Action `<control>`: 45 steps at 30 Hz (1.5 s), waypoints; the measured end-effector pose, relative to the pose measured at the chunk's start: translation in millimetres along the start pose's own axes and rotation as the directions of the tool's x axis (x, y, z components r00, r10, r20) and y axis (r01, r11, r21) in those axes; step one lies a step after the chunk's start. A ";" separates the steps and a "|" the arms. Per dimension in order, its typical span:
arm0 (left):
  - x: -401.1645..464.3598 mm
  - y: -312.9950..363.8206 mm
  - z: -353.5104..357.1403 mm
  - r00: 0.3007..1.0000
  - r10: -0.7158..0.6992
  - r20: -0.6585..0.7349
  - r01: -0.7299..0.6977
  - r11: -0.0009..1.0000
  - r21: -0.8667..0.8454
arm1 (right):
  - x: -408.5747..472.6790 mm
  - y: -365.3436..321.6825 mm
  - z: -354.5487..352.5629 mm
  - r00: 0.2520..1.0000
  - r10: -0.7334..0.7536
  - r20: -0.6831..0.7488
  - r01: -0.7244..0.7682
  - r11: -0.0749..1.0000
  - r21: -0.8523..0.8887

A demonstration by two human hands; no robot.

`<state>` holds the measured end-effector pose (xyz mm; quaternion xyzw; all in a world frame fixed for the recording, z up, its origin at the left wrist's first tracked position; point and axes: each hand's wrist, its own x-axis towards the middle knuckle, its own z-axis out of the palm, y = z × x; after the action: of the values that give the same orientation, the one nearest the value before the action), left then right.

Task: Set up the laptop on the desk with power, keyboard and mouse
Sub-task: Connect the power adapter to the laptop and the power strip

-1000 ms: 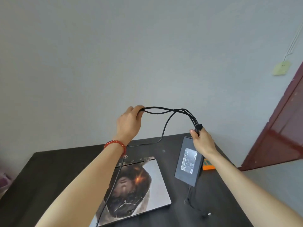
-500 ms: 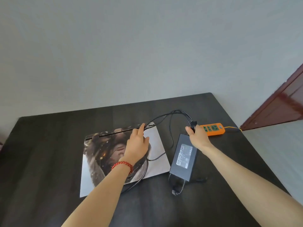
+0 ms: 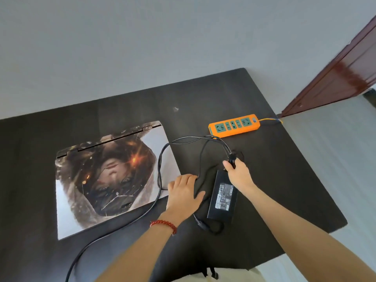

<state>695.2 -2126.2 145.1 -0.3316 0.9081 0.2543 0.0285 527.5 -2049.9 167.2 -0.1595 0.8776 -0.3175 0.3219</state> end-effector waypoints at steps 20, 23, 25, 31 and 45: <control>14.0 42.2 27.1 0.972 0.228 -0.054 -0.204 0.938 0.281 | -12.8 77.4 -37.8 0.950 0.265 -0.165 -0.298 0.929 -0.219; 19.3 41.7 31.2 0.976 0.215 -0.011 -0.197 0.913 0.358 | -18.8 82.7 -35.1 0.960 0.188 -0.208 -0.239 0.937 -0.254; 23.5 40.7 33.0 0.980 0.200 -0.009 -0.181 0.906 0.384 | -25.4 85.3 -32.7 0.969 0.082 -0.233 -0.144 0.954 -0.261; 35.8 34.8 32.9 0.943 0.325 -0.066 -0.285 0.895 0.342 | -34.9 85.7 -26.3 0.964 -0.139 -0.225 0.081 0.965 -0.248; 62.4 69.0 -109.6 0.999 -0.045 -0.001 0.020 0.461 -0.887 | -16.8 -85.7 -49.9 0.901 -0.434 -0.007 0.390 0.802 0.453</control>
<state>616.9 -2170.7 257.1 -0.3183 0.6382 0.6839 -0.1539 513.2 -2083.1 261.0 -0.2840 0.7093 -0.5631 0.3149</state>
